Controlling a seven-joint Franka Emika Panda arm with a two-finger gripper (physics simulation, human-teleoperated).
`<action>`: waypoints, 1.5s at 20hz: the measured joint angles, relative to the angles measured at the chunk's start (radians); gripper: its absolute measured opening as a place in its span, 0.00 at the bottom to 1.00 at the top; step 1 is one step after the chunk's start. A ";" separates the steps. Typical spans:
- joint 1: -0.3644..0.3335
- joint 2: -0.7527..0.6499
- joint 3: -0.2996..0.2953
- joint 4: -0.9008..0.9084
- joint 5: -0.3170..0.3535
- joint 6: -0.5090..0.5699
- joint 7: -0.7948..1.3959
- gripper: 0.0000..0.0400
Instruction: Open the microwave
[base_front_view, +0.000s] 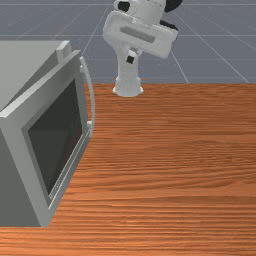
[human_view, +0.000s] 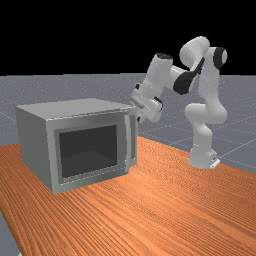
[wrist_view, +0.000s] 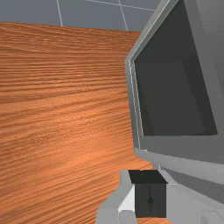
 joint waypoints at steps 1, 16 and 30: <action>0.009 -0.041 0.019 0.001 -0.021 -0.020 0.016 0.00; -0.132 -0.062 -0.137 -0.001 -0.141 0.090 0.005 0.98; -0.129 0.018 -0.091 -0.007 -0.099 0.178 0.019 1.00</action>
